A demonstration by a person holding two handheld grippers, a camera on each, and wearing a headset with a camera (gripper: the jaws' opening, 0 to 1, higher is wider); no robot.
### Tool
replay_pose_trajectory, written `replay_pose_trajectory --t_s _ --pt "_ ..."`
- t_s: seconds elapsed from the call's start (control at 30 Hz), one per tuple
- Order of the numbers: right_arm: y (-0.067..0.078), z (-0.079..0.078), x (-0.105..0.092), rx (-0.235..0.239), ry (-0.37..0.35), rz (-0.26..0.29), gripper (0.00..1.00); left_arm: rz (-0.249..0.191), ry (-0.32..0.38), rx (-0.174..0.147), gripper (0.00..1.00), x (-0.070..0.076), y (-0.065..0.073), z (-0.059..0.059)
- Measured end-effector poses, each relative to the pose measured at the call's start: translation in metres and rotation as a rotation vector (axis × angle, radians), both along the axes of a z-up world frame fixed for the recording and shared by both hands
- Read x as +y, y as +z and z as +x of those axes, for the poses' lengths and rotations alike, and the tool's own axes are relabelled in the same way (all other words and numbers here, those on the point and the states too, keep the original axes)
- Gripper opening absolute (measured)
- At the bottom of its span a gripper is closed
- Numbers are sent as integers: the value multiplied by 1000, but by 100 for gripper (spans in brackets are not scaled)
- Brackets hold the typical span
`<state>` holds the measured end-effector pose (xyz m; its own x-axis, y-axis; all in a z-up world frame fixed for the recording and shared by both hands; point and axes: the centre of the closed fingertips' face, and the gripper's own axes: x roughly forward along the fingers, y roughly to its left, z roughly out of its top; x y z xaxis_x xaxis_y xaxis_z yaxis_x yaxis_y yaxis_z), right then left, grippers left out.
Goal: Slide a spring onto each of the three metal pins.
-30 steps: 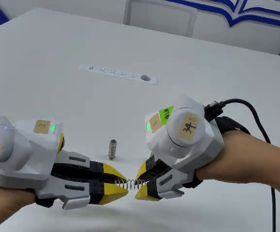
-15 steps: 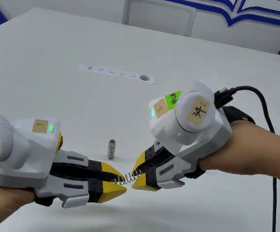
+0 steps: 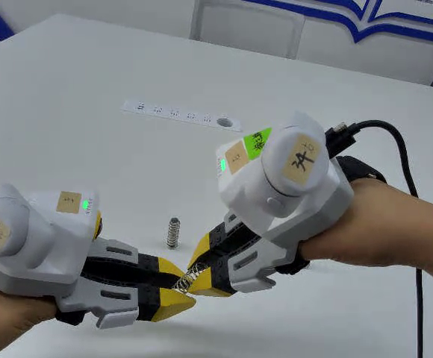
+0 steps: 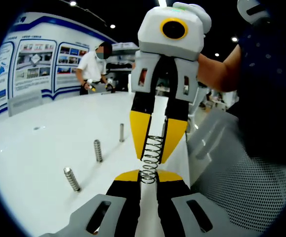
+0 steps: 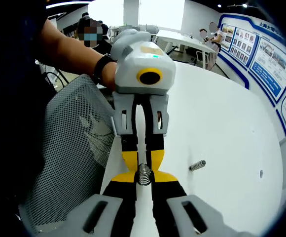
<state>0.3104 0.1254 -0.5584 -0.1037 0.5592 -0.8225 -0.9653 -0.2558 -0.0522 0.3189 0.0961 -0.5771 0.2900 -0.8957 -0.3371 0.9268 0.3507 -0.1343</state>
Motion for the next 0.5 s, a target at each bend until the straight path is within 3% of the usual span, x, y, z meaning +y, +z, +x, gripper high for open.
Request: replay_pose_trajectory --t_s 0.3,0.5 --pt "1 4 -1 -7 1 -9 12 -4 16 -7 12 1 1 3" --pt "1 10 -7 -23 -11 -22 12 3 27 -5 20 3 -1 4"
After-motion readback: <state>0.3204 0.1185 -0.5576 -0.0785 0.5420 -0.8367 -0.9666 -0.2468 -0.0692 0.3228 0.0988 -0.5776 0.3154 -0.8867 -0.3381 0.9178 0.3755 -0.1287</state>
